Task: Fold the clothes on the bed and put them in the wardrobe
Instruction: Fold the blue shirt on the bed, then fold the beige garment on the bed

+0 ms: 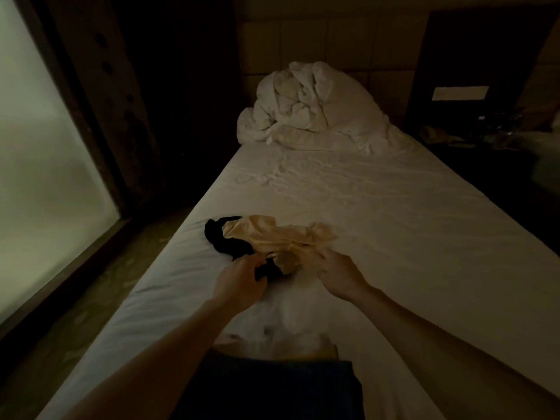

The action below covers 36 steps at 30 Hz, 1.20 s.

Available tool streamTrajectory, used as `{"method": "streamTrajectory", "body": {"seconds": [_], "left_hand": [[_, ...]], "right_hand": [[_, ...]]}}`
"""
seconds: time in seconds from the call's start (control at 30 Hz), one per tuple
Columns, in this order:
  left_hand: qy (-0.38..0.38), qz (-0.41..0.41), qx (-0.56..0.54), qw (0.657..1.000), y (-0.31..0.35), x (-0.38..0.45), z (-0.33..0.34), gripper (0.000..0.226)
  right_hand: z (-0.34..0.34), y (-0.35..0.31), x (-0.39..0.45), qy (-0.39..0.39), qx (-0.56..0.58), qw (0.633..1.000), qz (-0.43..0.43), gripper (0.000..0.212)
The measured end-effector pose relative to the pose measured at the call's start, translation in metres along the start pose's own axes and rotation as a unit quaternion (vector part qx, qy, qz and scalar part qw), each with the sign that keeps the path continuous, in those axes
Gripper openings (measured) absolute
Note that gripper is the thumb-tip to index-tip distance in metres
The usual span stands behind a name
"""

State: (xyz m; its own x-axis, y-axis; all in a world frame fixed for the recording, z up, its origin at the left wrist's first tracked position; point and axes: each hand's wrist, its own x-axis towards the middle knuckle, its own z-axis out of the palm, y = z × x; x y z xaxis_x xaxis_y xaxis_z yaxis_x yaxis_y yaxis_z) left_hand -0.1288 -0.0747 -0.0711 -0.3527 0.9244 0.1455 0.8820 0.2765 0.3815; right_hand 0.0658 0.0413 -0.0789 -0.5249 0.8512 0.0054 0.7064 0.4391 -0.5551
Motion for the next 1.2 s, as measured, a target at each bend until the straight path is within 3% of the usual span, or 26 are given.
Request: {"method": "streamTrajectory", "body": {"seconds": [0.27, 0.43, 0.53, 0.7, 0.8, 0.87, 1.0, 1.2], "left_hand": [[0.063, -0.025, -0.021, 0.997, -0.031, 0.072, 0.056, 0.036], [0.097, -0.052, -0.087, 0.99, -0.039, 0.089, 0.069, 0.026], [0.089, -0.069, -0.12, 0.986, -0.042, 0.087, 0.068, 0.026], [0.007, -0.112, -0.123, 0.986, -0.026, 0.076, 0.063, 0.036], [-0.007, -0.114, -0.134, 0.984, -0.018, 0.067, 0.061, 0.04], [-0.013, -0.113, -0.142, 0.983, -0.02, 0.064, 0.062, 0.043], [-0.019, -0.14, -0.173, 0.975, -0.027, 0.066, 0.063, 0.038], [0.052, -0.213, -0.31, 0.925, -0.03, 0.078, 0.07, 0.031]], "right_hand": [[0.051, -0.013, 0.127, 0.038, -0.048, 0.993, -0.106, 0.05], [0.065, -0.008, 0.151, 0.129, -0.074, 0.982, -0.116, 0.015], [0.047, -0.007, 0.141, 0.175, -0.001, 0.978, -0.113, 0.018], [0.021, -0.013, 0.126, 0.068, 0.012, 0.993, -0.092, 0.012], [0.034, -0.017, 0.123, -0.02, 0.03, 0.997, -0.075, 0.044], [0.045, -0.018, 0.123, -0.018, 0.018, 0.996, -0.083, 0.041], [0.052, -0.016, 0.13, 0.04, -0.051, 0.996, -0.065, 0.01], [0.064, -0.022, 0.14, 0.06, -0.018, 0.992, -0.112, 0.015]]}}
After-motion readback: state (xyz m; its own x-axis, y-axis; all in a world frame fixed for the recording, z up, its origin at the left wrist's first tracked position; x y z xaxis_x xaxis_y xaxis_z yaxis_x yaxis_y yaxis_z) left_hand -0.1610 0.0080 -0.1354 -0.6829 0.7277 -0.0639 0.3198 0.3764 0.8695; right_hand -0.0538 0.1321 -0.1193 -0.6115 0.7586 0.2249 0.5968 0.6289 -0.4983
